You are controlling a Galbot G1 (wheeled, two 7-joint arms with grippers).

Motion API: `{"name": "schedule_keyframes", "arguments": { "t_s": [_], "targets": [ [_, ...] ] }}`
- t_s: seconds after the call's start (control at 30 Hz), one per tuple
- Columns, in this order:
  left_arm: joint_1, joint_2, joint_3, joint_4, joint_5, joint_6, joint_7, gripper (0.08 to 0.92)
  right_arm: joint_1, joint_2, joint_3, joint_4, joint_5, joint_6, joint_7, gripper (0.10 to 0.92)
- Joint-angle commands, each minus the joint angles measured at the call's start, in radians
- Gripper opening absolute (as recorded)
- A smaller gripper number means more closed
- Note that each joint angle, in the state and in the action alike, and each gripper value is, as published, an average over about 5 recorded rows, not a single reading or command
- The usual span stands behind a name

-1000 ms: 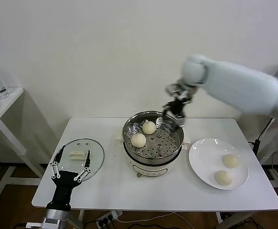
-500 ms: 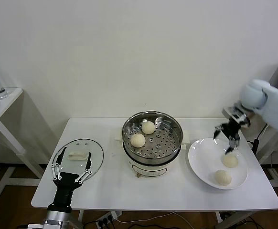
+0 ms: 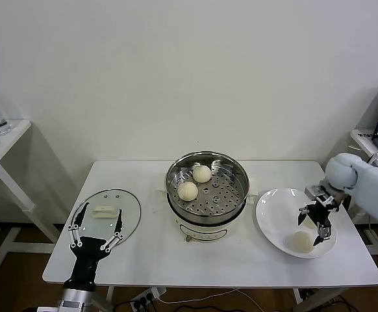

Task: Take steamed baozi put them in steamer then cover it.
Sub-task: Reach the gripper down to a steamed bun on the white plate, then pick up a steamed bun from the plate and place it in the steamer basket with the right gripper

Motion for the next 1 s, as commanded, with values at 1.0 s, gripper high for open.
{"name": "schedule_keyframes", "arguments": {
  "t_s": [1.0],
  "targets": [
    [-0.003,0.012,0.013,-0.015,0.0,0.002,-0.003,0.823,0.481,0.123,-0.09,0.048,0.019,0.246,-0.092,0.648]
  ]
}}
